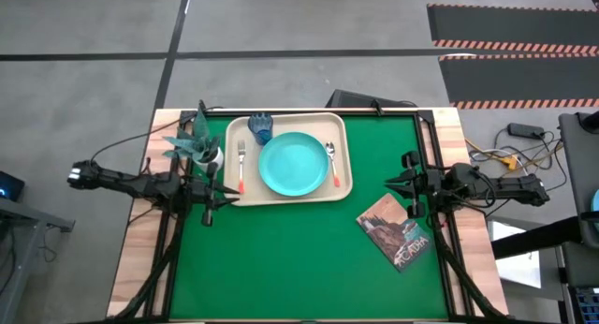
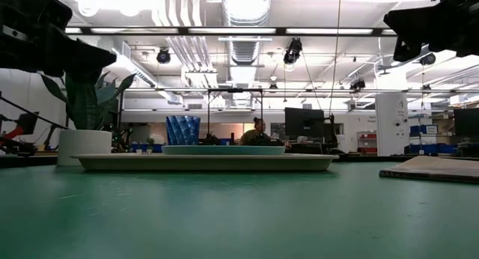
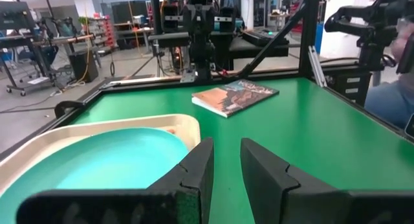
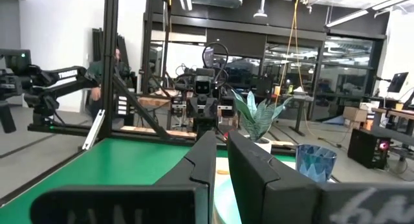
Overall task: Pick and place plate/cup/fork/spoon on tray
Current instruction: Return to Home Position
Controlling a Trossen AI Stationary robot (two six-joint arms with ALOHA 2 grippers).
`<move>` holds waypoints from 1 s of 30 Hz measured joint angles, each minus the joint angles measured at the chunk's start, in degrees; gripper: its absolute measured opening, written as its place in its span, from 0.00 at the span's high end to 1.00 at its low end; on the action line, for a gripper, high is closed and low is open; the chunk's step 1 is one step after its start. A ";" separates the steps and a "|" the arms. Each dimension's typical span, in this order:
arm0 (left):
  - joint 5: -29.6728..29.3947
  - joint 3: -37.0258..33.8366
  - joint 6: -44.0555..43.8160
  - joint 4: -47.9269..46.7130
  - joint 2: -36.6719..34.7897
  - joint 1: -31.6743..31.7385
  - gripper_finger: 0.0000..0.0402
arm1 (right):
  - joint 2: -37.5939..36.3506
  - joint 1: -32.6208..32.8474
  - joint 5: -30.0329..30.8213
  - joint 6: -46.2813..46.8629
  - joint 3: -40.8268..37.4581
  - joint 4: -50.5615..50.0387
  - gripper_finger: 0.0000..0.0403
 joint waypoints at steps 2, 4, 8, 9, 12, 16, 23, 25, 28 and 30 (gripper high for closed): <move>0.00 0.00 0.00 0.02 0.51 0.00 0.84 | 0.00 0.00 0.00 -0.06 0.00 0.00 0.92; 0.00 0.00 0.00 -0.01 1.02 0.02 0.84 | 0.00 0.00 0.00 -0.02 0.00 0.00 0.92; 0.00 0.00 0.00 0.00 2.01 0.01 0.84 | 0.00 0.00 0.00 -0.07 0.00 0.00 0.92; 0.00 0.00 0.00 0.00 2.21 0.00 0.84 | 0.00 0.00 0.00 -0.04 0.00 0.00 0.92; 0.00 0.00 0.00 -0.02 2.92 0.01 0.84 | 0.00 0.00 0.00 -0.09 0.00 0.00 0.92; 0.00 0.00 0.00 -0.01 3.83 0.00 0.84 | 0.02 0.00 0.00 -0.08 0.00 0.00 0.92; 0.00 0.00 0.00 0.04 5.50 0.02 0.84 | 0.02 0.00 0.00 -0.09 0.00 0.00 0.92; 0.00 0.00 0.00 0.00 5.94 0.02 0.84 | 0.02 0.00 0.00 -0.06 0.00 0.00 0.92; 0.00 0.00 0.00 0.00 6.62 0.00 0.84 | 0.02 0.00 0.00 -0.09 0.00 0.00 0.92; 0.00 0.00 0.00 0.01 7.01 0.00 0.84 | 0.02 0.00 0.00 -0.07 0.00 0.00 0.92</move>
